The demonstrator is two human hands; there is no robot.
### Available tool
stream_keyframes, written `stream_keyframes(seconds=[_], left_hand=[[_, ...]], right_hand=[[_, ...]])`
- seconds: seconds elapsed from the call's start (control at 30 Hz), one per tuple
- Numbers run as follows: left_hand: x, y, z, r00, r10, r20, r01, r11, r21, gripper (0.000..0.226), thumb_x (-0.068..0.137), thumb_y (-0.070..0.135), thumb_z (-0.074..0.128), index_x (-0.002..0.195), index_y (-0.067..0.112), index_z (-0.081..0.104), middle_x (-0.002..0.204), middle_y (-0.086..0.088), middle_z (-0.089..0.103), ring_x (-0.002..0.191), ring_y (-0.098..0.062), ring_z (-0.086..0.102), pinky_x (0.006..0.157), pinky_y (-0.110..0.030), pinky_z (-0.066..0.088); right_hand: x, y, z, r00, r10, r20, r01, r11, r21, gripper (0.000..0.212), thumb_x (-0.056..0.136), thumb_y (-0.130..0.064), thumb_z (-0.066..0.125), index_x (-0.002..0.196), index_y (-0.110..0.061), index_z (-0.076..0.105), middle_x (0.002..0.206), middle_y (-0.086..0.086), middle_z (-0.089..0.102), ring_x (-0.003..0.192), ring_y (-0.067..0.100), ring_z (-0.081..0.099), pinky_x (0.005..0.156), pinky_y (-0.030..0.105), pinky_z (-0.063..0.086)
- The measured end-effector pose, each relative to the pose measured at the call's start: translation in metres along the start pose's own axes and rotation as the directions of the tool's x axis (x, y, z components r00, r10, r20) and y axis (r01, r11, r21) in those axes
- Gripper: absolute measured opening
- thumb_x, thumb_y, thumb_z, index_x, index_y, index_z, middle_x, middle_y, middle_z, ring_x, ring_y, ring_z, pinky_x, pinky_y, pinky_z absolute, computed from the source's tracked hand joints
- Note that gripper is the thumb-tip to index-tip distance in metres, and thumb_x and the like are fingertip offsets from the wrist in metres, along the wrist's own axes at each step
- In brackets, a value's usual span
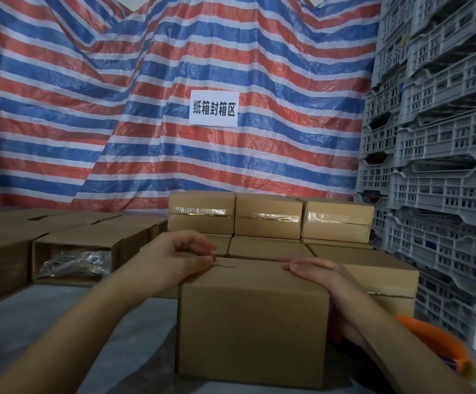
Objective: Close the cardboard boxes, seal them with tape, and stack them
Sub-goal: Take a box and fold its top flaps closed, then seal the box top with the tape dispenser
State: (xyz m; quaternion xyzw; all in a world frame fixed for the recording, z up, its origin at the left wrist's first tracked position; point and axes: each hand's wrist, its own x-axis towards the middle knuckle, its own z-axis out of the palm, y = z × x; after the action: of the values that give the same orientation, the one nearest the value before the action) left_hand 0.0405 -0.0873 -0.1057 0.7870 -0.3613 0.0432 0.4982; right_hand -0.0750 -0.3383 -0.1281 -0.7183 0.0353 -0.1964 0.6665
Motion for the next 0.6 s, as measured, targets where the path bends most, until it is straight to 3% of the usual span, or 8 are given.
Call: stream_keyframes(seconds=[0.07, 0.2, 0.27, 0.33, 0.4, 0.47, 0.53, 0.6], left_hand=[[0.0, 0.021, 0.0, 0.999, 0.021, 0.043, -0.032, 0.967, 0.251, 0.013, 0.088, 0.045, 0.064, 0.102, 0.046, 0.062, 0.094, 0.03, 0.063, 0.086, 0.01, 0.061, 0.061, -0.008, 0.045], [-0.003, 0.054, 0.033, 0.963, 0.072, 0.261, -0.193, 0.858, 0.475, 0.065, 0.077, 0.083, 0.04, 0.131, 0.049, 0.045, 0.113, 0.031, 0.052, 0.087, 0.016, 0.054, 0.063, -0.006, 0.041], [-0.002, 0.055, 0.052, 0.925, 0.072, 0.372, -0.295, 0.753, 0.589, 0.077, 0.076, 0.089, 0.03, 0.142, 0.049, 0.03, 0.137, 0.021, 0.048, 0.101, 0.012, 0.045, 0.082, -0.016, 0.04], [-0.004, 0.052, 0.063, 0.913, 0.043, 0.405, -0.329, 0.663, 0.672, 0.086, 0.07, 0.095, 0.023, 0.145, 0.053, 0.013, 0.153, 0.019, 0.033, 0.127, -0.003, 0.038, 0.101, -0.034, 0.034], [-0.005, 0.048, 0.065, 0.915, 0.045, 0.4, -0.339, 0.622, 0.706, 0.09, 0.066, 0.097, 0.02, 0.144, 0.055, 0.004, 0.156, 0.022, 0.025, 0.137, -0.008, 0.032, 0.108, -0.041, 0.027], [-0.007, 0.048, 0.063, 0.918, 0.063, 0.392, -0.346, 0.612, 0.711, 0.086, 0.068, 0.095, 0.017, 0.143, 0.057, 0.003, 0.156, 0.022, 0.026, 0.136, -0.008, 0.035, 0.106, -0.039, 0.031], [-0.005, 0.05, 0.063, 0.92, 0.062, 0.387, -0.343, 0.606, 0.718, 0.08, 0.075, 0.091, 0.017, 0.146, 0.055, 0.008, 0.156, 0.019, 0.028, 0.134, -0.01, 0.039, 0.103, -0.037, 0.035], [-0.005, 0.052, 0.063, 0.925, 0.035, 0.378, -0.322, 0.601, 0.732, 0.078, 0.082, 0.085, 0.019, 0.15, 0.049, 0.011, 0.158, 0.016, 0.026, 0.136, -0.011, 0.037, 0.106, -0.038, 0.034]], right_hand=[[-0.001, 0.001, 0.0, 1.0, -0.004, -0.008, 0.004, 1.0, -0.001, 0.023, 0.071, -0.029, 0.076, 0.092, -0.02, 0.082, 0.109, -0.001, 0.076, 0.113, 0.029, 0.064, 0.103, 0.052, 0.048], [-0.002, -0.001, -0.001, 1.0, 0.0, -0.018, 0.0, 1.0, -0.009, 0.025, 0.07, -0.031, 0.076, 0.093, -0.022, 0.082, 0.108, 0.003, 0.076, 0.111, 0.029, 0.065, 0.099, 0.048, 0.051], [-0.003, -0.002, -0.002, 1.0, 0.012, 0.001, -0.012, 1.0, 0.002, 0.029, 0.069, -0.032, 0.076, 0.095, -0.021, 0.082, 0.11, 0.008, 0.074, 0.11, 0.031, 0.066, 0.097, 0.049, 0.053], [-0.004, -0.002, -0.002, 1.0, 0.013, 0.001, -0.013, 1.0, 0.004, 0.032, 0.066, -0.033, 0.077, 0.096, -0.021, 0.081, 0.113, 0.01, 0.073, 0.11, 0.031, 0.065, 0.093, 0.047, 0.055], [-0.004, -0.001, -0.002, 1.0, 0.014, -0.008, -0.014, 1.0, -0.018, 0.028, 0.068, -0.034, 0.078, 0.094, -0.023, 0.081, 0.115, 0.008, 0.071, 0.111, 0.031, 0.063, 0.093, 0.048, 0.054], [-0.004, 0.0, -0.002, 1.0, 0.01, 0.0, -0.01, 0.998, -0.058, 0.017, 0.079, -0.03, 0.077, 0.094, -0.025, 0.08, 0.115, 0.006, 0.071, 0.11, 0.029, 0.063, 0.096, 0.049, 0.053], [-0.004, 0.0, -0.001, 0.996, -0.083, -0.025, 0.078, 0.986, -0.146, 0.012, 0.091, -0.024, 0.069, 0.097, -0.025, 0.079, 0.115, -0.001, 0.069, 0.109, 0.018, 0.062, 0.095, 0.041, 0.053], [-0.004, -0.005, -0.006, 0.93, -0.35, -0.11, 0.287, 0.88, -0.379, 0.015, 0.097, -0.017, 0.062, 0.095, -0.027, 0.073, 0.108, -0.011, 0.066, 0.101, 0.0, 0.059, 0.087, 0.02, 0.047]])
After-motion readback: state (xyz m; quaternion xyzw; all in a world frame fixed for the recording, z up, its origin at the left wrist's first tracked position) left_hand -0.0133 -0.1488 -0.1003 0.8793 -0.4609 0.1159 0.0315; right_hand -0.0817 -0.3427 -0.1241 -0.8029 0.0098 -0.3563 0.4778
